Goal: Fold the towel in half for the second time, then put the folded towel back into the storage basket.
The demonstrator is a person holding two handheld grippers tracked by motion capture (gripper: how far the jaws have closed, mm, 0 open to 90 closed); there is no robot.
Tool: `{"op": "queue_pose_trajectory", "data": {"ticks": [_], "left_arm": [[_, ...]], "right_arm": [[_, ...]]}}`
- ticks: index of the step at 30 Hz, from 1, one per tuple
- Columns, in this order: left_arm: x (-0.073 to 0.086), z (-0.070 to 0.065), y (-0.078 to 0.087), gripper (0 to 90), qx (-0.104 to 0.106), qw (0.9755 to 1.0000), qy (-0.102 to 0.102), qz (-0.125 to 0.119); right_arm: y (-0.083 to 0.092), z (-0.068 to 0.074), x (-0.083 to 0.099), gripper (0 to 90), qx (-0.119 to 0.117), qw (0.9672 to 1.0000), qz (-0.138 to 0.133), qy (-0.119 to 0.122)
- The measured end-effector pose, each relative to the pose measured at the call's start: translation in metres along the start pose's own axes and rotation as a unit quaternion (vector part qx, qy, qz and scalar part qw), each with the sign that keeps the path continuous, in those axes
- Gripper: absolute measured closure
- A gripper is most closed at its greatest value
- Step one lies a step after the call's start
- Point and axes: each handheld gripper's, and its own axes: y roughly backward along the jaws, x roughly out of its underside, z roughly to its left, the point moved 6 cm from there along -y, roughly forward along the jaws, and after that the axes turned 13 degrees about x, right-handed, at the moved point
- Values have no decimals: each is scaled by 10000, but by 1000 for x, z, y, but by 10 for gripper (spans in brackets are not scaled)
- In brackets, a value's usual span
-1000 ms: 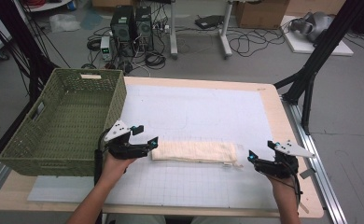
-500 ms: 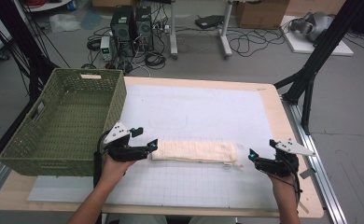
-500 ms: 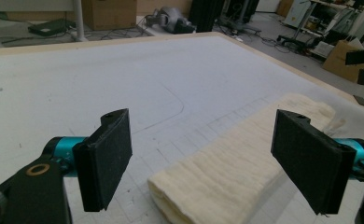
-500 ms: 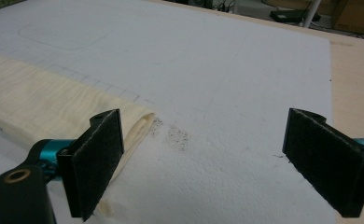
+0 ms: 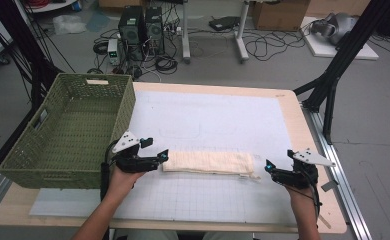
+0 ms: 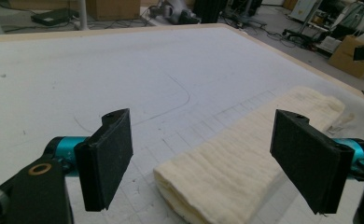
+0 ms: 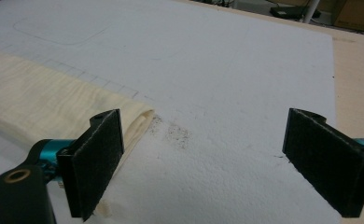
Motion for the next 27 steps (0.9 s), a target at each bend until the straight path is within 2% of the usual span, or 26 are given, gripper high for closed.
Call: {"op": "queue_pose_trajectory", "data": {"ticks": [6, 13, 17, 21, 25, 27], "left_arm": [[1, 2, 0, 214, -87, 10000, 32, 18], [7, 4, -3, 217, -188, 9995, 113, 245], [11, 6, -3, 217, -322, 9987, 152, 358], [14, 3, -7, 217, -262, 9986, 167, 429], [20, 2, -14, 218, -248, 9974, 174, 653], [21, 1, -16, 219, -219, 9972, 187, 690]], "right_arm": [[-2, 0, 1, 119, -8, 10000, 31, 10], [-3, 0, 2, 119, -8, 10000, 36, -25], [-2, 2, 0, 119, -40, 10000, 4, -6], [-1, 4, 1, 119, -80, 10000, 16, 4], [-2, 5, 1, 119, -116, 9999, 2, 39], [-3, 4, 2, 119, -124, 9999, 31, 23]]}}
